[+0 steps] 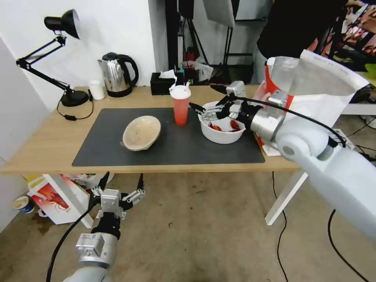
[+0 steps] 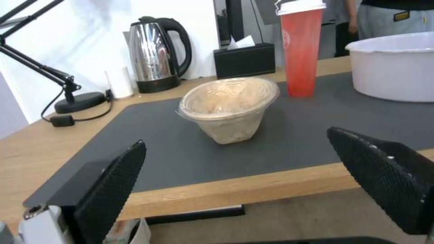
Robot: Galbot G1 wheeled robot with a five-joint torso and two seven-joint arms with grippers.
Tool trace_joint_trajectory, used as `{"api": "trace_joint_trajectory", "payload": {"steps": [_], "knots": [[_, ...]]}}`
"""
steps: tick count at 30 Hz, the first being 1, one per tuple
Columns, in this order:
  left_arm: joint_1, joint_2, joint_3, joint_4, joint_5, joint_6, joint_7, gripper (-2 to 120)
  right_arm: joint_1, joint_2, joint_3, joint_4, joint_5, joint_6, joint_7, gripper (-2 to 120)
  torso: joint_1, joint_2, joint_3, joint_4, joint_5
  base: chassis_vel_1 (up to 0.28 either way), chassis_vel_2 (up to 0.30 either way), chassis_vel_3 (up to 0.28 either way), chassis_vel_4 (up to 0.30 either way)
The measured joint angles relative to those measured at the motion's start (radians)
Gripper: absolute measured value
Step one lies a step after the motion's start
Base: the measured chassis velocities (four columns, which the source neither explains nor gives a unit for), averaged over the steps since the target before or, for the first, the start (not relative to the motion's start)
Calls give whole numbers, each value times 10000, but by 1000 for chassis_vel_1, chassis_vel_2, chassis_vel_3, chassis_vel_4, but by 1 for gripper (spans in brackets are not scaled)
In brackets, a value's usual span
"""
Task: Pick up the trash from the table and place it into the takeout bag.
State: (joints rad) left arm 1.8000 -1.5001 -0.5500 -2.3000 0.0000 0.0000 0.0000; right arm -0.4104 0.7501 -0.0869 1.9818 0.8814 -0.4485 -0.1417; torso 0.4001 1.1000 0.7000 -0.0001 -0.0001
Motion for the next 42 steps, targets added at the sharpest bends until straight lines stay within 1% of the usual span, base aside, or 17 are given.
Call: {"api": "trace_joint_trajectory", "payload": {"steps": [1, 4, 5, 7, 8, 9, 11, 12, 14, 16, 24, 33, 35, 42], "knots": [[0, 0, 0, 0, 0, 0, 0, 100, 0, 0, 0, 0, 0, 0, 0, 100, 0, 0, 0, 0, 0, 0, 0, 0, 0], [0, 0, 0, 0, 0, 0, 0, 100, 798, -11, -432, -231, 377, -1166, 155, 100, 0, 0, 0, 1, -1, 0, 0, 0, 0], [0, 0, 0, 0, 0, 0, 0, 100, 798, -11, -432, -231, 377, -1166, 155, 100, 0, 0, 0, 1, -1, 0, 0, 0, 0], [0, 0, 0, 0, 0, 0, 0, 100, 1080, 0, -606, -190, 540, -1841, 504, 100, 0, 0, 0, 2, -1, 0, 0, 0, 0], [0, 0, 0, 0, 0, 0, 0, 100, 1080, 0, -606, -190, 540, -1841, 504, 100, 0, 0, 0, 2, -1, 0, 0, 0, 0], [0, 0, 0, 0, 0, 0, 0, 100, 1108, -6, -627, -88, 767, -2275, 737, 100, 0, 0, 0, 0, 1, 0, 0, 0, 0], [0, 1, 0, 0, 0, 0, 0, 100, 1221, -49, -783, 18, 1250, -2724, 1359, 100, -2, 0, -1, -1, 0, 0, 0, 0, 0], [0, 1, 0, 1, 0, 0, 0, 100, 1298, -74, -889, 21, 1397, -2784, 1584, 100, -2, 0, -1, 0, 1, 0, 0, 0, 0], [0, 1, 0, 0, 0, 0, 0, 100, 1364, -100, -967, 19, 1464, -2805, 1706, 100, -2, 0, 0, 0, 1, 0, 0, 0, 0], [0, 1, 0, 0, 0, 0, 0, 100, 1661, -179, -1296, -87, 1650, -2820, 2075, 100, -1, 0, 0, 0, 0, 0, 0, 0, 0], [0, 0, 0, 0, 0, 0, 0, 100, 2001, -45, -1907, -499, 1942, -2817, 2658, 100, -1, 0, 0, 2, 1, 0, 0, 0, 0], [0, 0, 0, 0, 0, 0, 0, 100, 2127, 184, -2395, -1063, 1853, -2789, 2659, 100, -1, 0, 0, 1, 0, 0, 0, 0, 0], [0, 0, 0, 0, 0, 0, 0, 100, 2127, 259, -2435, -1202, 1787, -2782, 2519, 100, -1, -1, 0, 1, 0, 0, 0, 0, 0], [0, 0, 0, 0, 0, 0, 0, 100, 2249, 229, -2587, -1238, 1735, -2767, 2338, 100, -1, -1, 0, 0, 0, 0, 0, 0, 0]]}}
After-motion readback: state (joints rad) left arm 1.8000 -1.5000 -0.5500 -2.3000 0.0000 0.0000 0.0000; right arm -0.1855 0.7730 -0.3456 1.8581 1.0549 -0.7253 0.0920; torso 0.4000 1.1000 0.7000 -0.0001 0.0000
